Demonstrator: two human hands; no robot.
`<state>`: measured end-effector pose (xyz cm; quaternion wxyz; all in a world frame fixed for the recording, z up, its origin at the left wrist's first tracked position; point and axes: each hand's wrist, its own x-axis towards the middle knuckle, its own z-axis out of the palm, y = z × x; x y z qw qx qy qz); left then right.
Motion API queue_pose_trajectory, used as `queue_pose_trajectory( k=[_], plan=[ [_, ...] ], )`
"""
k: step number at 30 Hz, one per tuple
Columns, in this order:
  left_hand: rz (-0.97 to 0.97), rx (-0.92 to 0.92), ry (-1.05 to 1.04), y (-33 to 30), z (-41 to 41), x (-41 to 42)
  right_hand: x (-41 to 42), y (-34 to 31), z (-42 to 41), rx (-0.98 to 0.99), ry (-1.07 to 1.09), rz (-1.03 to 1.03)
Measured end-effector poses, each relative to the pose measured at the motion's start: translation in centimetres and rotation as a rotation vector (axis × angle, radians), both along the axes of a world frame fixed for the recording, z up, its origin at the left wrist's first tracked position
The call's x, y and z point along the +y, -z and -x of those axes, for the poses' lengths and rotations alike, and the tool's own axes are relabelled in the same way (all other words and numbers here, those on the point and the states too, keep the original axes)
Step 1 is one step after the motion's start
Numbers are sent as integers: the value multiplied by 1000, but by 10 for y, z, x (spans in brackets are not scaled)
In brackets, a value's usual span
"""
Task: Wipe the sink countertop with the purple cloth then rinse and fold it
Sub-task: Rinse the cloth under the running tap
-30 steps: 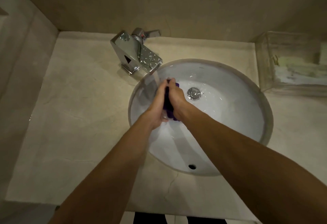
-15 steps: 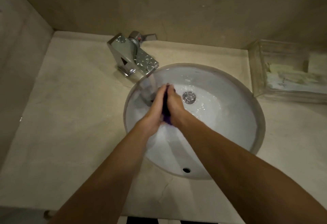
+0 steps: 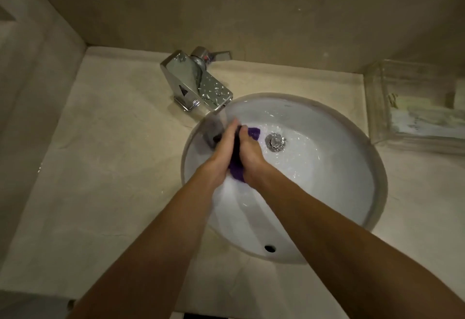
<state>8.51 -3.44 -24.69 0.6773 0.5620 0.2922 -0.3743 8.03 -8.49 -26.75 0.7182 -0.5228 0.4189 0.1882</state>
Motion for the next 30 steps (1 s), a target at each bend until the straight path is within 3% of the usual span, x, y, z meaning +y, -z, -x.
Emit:
queue_pose_trajectory(
  k=[16,19,22,27,30],
  plan=[
    [-91,-4,-30,-3,-8,-4,-9,7,-7,1,-61,-51],
    [-67,10,33,-12,1,-8,-11,7,-15,34,74,-101],
    [-41,72,-52,-12,-4,0,0,8,-4,26,-3,-78],
    [-101,-9,20,-8,7,-6,-8,10,-14,27,107,-116],
    [-87,25,-10,-4,-7,2,0,10,-3,1,11,-85]
  ],
)
